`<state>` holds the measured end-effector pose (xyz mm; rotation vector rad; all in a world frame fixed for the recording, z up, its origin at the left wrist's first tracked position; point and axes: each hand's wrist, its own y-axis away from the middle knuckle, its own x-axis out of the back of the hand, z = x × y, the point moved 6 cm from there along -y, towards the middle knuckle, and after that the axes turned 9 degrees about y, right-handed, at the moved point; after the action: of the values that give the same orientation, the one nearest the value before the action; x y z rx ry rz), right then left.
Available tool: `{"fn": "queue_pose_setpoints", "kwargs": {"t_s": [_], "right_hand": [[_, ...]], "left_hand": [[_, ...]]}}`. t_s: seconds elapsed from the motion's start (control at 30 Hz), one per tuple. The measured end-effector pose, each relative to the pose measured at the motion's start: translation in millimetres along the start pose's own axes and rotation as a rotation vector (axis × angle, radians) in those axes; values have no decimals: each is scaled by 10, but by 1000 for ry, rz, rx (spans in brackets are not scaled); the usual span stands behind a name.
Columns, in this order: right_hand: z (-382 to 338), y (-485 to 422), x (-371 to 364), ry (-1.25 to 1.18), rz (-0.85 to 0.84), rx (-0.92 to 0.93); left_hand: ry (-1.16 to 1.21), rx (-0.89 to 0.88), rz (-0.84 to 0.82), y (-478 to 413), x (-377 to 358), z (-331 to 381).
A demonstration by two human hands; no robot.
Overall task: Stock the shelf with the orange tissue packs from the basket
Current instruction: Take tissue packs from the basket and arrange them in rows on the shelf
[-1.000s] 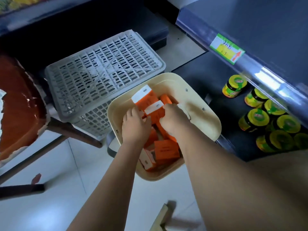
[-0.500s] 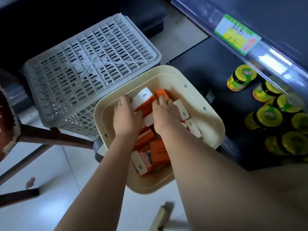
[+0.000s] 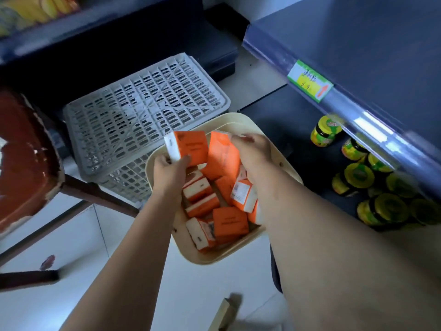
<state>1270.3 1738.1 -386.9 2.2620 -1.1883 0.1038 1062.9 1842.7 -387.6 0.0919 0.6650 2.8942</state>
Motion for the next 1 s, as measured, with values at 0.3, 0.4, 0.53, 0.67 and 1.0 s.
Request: {"fn": "queue_pose_setpoints", "kwargs": {"t_s": [0.3,0.4,0.53,0.67,1.0], "right_hand": [[-805,700,743,-37,78,210],[-1069,952,1041,52,134,238],[-1349,1314,1730,170,256,309],[-1345,1747,2586,186,338,417],[-558,2872,4273,109,549,527]], "left_hand": [[347,-5,-304,782,-622,699],[371,-75,-364,1097,-761,948],[384,-195,-574,1637,-1042,1277],[328,-252,-848,2126,-1424,1508],[-18,-480,-1231,3341,-2407,1613]]}}
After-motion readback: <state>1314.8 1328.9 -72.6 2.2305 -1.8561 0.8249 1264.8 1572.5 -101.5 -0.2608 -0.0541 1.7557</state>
